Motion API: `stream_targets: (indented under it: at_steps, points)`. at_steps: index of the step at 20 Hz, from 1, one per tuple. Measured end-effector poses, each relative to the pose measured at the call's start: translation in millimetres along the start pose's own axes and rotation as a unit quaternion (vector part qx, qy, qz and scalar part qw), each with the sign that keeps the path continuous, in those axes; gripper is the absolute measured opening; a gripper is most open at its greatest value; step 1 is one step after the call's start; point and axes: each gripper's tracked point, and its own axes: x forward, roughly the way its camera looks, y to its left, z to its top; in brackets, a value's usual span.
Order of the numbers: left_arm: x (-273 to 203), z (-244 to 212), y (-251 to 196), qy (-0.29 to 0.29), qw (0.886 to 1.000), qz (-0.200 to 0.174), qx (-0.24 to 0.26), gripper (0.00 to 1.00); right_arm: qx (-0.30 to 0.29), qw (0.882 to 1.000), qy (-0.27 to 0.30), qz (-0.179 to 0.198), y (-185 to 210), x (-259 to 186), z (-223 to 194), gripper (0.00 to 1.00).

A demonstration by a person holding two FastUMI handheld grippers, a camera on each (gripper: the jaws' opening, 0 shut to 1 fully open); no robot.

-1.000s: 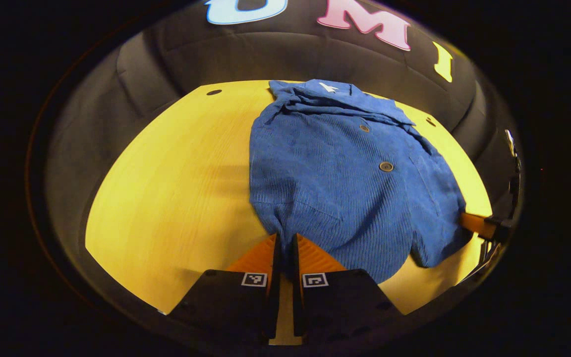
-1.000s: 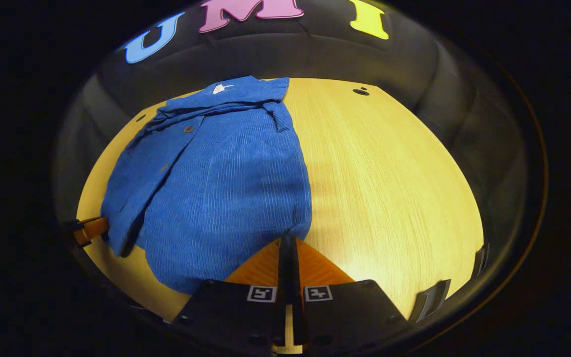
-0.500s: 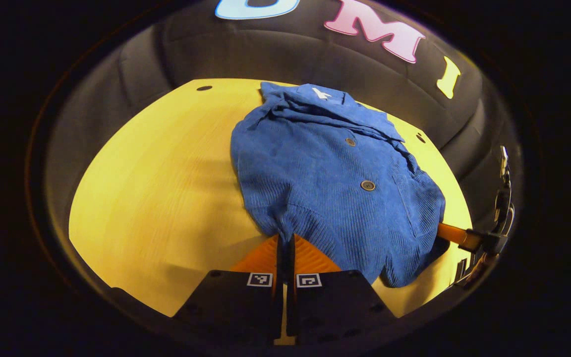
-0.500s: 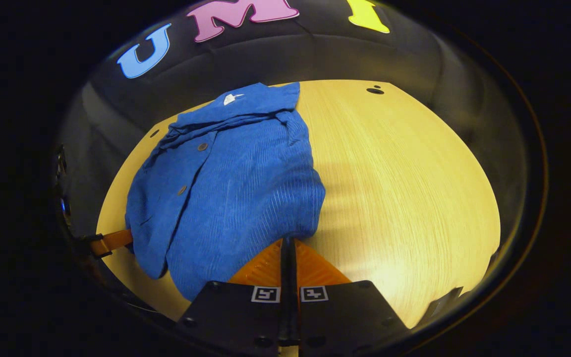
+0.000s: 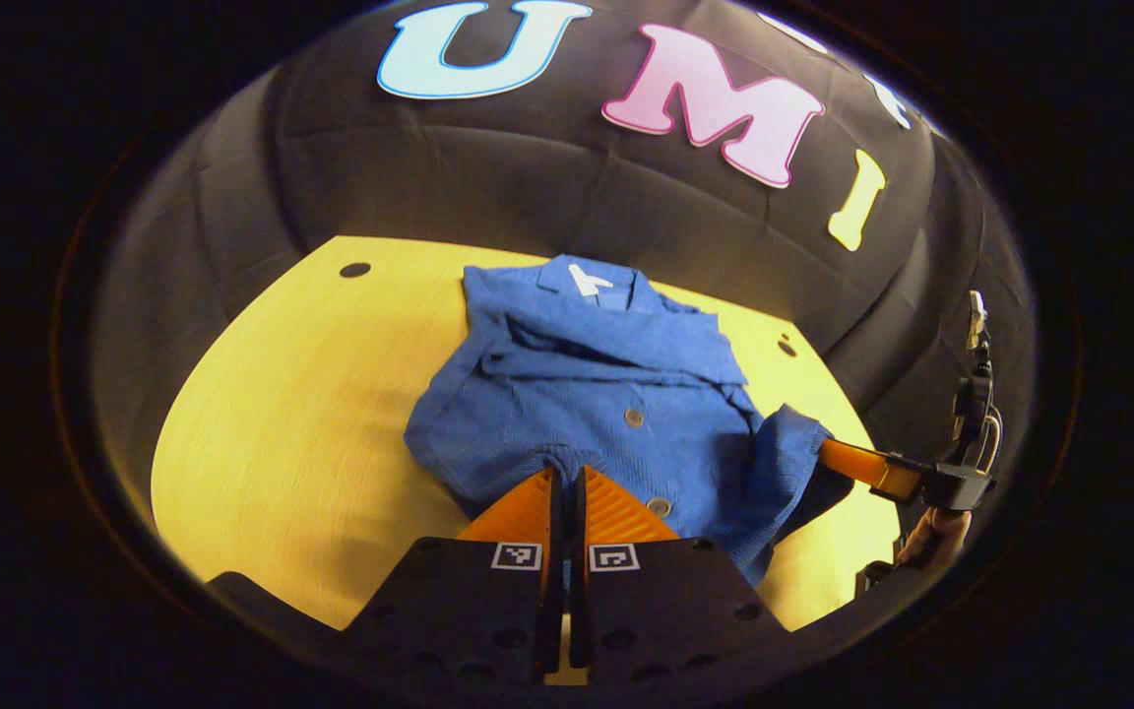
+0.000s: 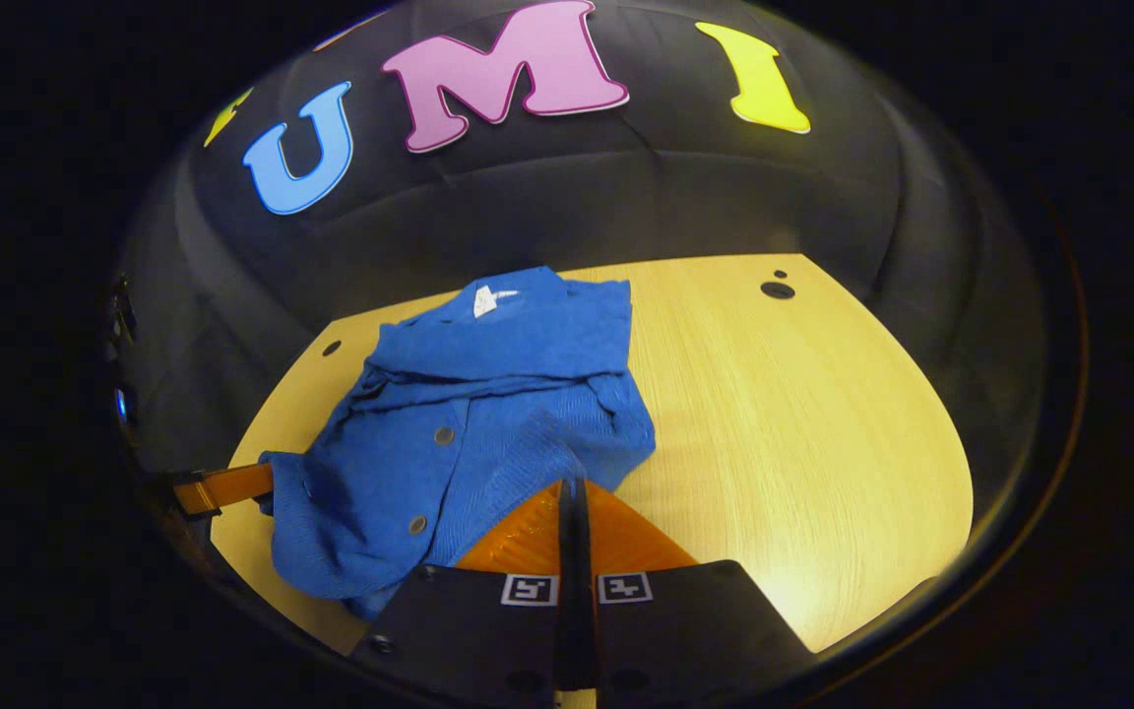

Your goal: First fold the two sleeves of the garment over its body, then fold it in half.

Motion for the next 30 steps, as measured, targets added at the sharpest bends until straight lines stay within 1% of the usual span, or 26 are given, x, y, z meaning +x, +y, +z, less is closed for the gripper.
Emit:
stream_targets:
  at_steps: [6, 8, 9, 11, 12, 13, 15, 16, 17, 18, 20, 21, 22, 23, 24, 25, 26, 27, 28, 30]
  points:
    - [32, 85, 5, -0.067, 0.997, -0.006, 0.022, 0.01, -0.002, 0.996, -0.094, 0.010, 8, 30, 103, 0.01]
    - [48, 121, 8, -0.099, 0.994, -0.005, 0.043, 0.00, -0.002, 0.992, -0.125, 0.008, 7, 40, 135, 0.00]
    - [55, 138, 12, -0.115, 0.992, -0.001, 0.054, 0.01, -0.005, 0.990, -0.142, 0.005, 6, 45, 152, 0.01]
    - [72, 172, 8, -0.148, 0.987, -0.005, 0.068, 0.01, -0.005, 0.985, -0.171, 0.001, 2, 49, 181, 0.00]
    - [84, 190, 2, -0.172, 0.982, -0.009, 0.072, 0.01, -0.004, 0.983, -0.184, 0.002, 3, 56, 195, 0.00]
    - [95, 214, 4, -0.205, 0.975, -0.006, 0.081, 0.01, -0.008, 0.980, -0.197, -0.003, 1, 65, 209, 0.00]
    - [121, 242, 15, -0.235, 0.966, 0.013, 0.108, 0.00, -0.027, 0.972, -0.232, -0.022, -8, 89, 237, 0.00]
    - [133, 258, 29, -0.244, 0.962, 0.020, 0.120, 0.00, -0.034, 0.969, -0.242, -0.028, -9, 102, 248, 0.00]
    - [149, 271, 32, -0.259, 0.957, 0.023, 0.128, 0.00, -0.040, 0.967, -0.251, -0.034, -12, 117, 258, 0.00]
    - [165, 285, 33, -0.279, 0.952, 0.017, 0.126, 0.01, -0.046, 0.964, -0.259, -0.043, -16, 133, 267, 0.00]
    - [194, 305, 28, -0.328, 0.941, -0.021, 0.079, 0.00, -0.046, 0.956, -0.282, -0.067, -27, 166, 283, 0.00]
    - [203, 313, 33, -0.348, 0.935, -0.027, 0.071, 0.01, -0.047, 0.954, -0.286, -0.077, -33, 181, 288, 0.00]
    - [218, 312, 37, -0.355, 0.932, -0.015, 0.076, 0.17, -0.054, 0.952, -0.288, -0.090, -39, 193, 289, 0.07]
    - [226, 309, 47, -0.351, 0.932, 0.014, 0.092, 0.28, -0.062, 0.951, -0.285, -0.100, -45, 203, 288, 0.30]
    - [233, 306, 52, -0.339, 0.934, 0.031, 0.108, 0.40, -0.068, 0.951, -0.284, -0.102, -46, 208, 286, 0.53]
    - [242, 297, 55, -0.325, 0.938, 0.039, 0.112, 0.45, -0.073, 0.951, -0.279, -0.107, -49, 214, 282, 0.76]
    - [244, 290, 58, -0.311, 0.942, 0.045, 0.115, 0.64, -0.080, 0.951, -0.276, -0.110, -48, 209, 280, 0.99]
    - [244, 286, 61, -0.304, 0.945, 0.056, 0.111, 0.83, -0.085, 0.950, -0.279, -0.113, -48, 205, 280, 0.99]
    - [240, 283, 62, -0.300, 0.947, 0.061, 0.102, 0.82, -0.088, 0.949, -0.282, -0.112, -46, 203, 280, 0.99]
    - [230, 280, 56, -0.306, 0.946, 0.055, 0.089, 0.84, -0.089, 0.950, -0.281, -0.104, -40, 195, 277, 0.99]
